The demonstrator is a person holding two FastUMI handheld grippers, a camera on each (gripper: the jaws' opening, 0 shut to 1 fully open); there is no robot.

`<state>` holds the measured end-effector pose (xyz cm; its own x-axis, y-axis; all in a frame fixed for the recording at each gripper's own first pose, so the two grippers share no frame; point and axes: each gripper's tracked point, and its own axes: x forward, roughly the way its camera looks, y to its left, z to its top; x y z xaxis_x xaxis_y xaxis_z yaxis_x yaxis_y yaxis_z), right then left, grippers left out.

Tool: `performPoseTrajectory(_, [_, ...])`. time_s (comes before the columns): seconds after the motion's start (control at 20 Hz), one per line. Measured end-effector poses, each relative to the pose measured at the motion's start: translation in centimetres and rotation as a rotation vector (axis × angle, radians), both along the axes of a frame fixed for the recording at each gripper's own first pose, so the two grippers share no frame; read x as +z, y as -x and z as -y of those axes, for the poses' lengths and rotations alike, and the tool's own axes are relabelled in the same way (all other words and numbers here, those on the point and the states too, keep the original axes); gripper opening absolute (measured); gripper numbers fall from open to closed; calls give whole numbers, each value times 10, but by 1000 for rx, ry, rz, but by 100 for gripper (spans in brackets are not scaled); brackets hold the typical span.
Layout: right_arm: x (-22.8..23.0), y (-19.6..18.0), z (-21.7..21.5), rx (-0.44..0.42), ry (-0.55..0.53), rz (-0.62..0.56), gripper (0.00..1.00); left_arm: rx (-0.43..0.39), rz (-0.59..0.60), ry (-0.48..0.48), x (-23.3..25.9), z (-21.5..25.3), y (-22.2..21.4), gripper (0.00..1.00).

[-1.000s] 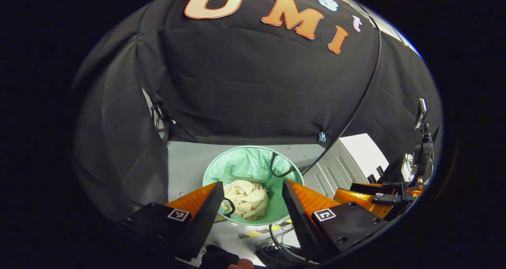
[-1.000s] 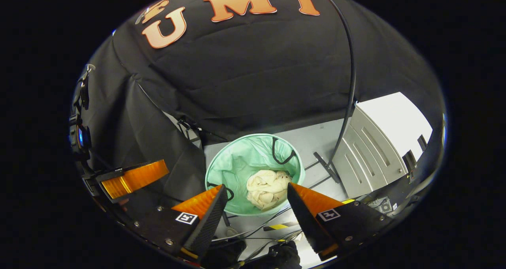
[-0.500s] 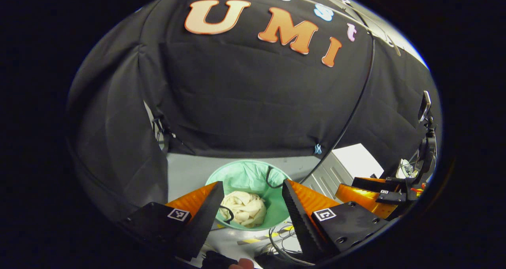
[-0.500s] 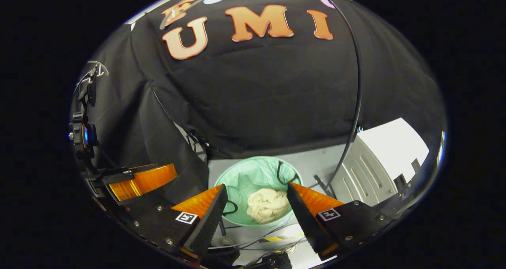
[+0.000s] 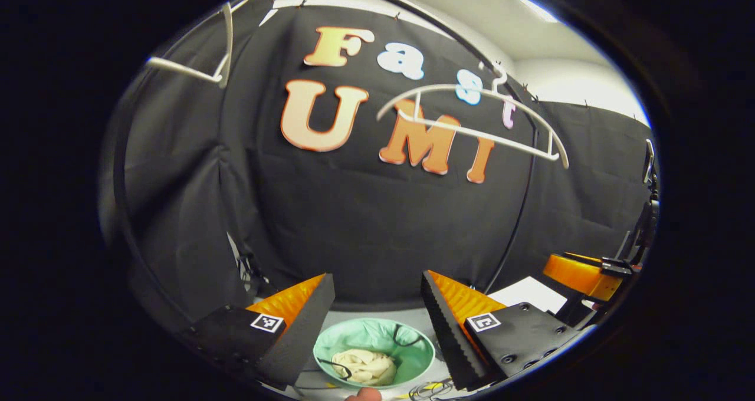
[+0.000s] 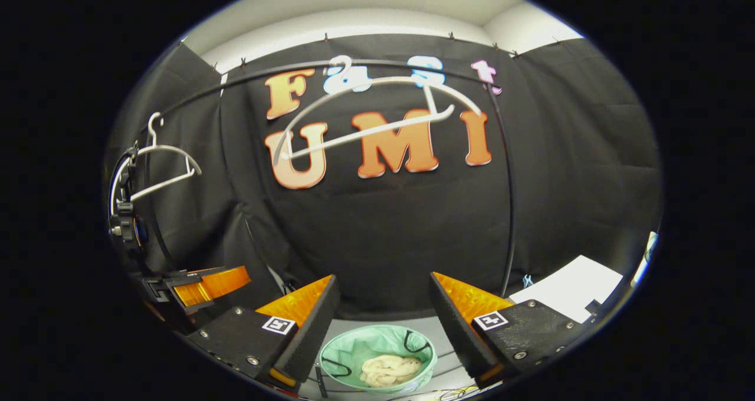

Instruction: Grasp the clothes on the hanger with both hands and then place them into the laundry hamper below.

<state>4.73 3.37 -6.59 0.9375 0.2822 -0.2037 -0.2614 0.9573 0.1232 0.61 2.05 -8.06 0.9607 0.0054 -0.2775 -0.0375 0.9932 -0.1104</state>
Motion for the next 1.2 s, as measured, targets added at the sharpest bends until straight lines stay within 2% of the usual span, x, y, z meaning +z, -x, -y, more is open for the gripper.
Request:
performPoseTrajectory(0.05, [18, 1, 5, -8, -14, 34, 94, 8, 36, -8, 15, -5, -3, 97])
performPoseTrajectory(0.15, [52, 3, 16, -25, -24, 99, 94, 15, 90, -16, 33, -6, -1, 100])
performPoseTrajectory(0.3, [93, 13, 44, -71, -8, 194, 94, 6, 155, -9, 60, 3, 2, 97])
performPoseTrajectory(0.35, [98, 16, 53, -91, -3, 215, 90, 2, 176, -20, 68, 5, 3, 97])
performPoseTrajectory(0.5, [111, 25, 80, -144, 4, 243, 98, -26, 235, -44, 90, 13, 6, 100])
performPoseTrajectory(0.6, [118, 39, 105, -164, 4, 273, 94, -35, 259, -49, 99, 17, 9, 96])
performPoseTrajectory(0.65, [121, 42, 107, -171, 10, 284, 90, -31, 267, -56, 102, 19, 7, 94])
performPoseTrajectory(0.7, [123, 45, 109, -178, 18, 293, 94, -21, 276, -65, 106, 18, 7, 94])
performPoseTrajectory(0.8, [128, 47, 109, -188, 28, 303, 94, 4, 299, -88, 116, 15, 6, 97])
performPoseTrajectory(0.85, [129, 48, 108, -192, 27, 305, 94, 14, 310, -97, 119, 12, 6, 94])
performPoseTrajectory(0.9, [129, 49, 107, -201, 21, 303, 94, 20, 323, -102, 124, 11, 6, 97])
performPoseTrajectory(1.2, [128, 51, 106, -222, 21, 315, 94, 62, 369, -105, 143, -1, 16, 96])
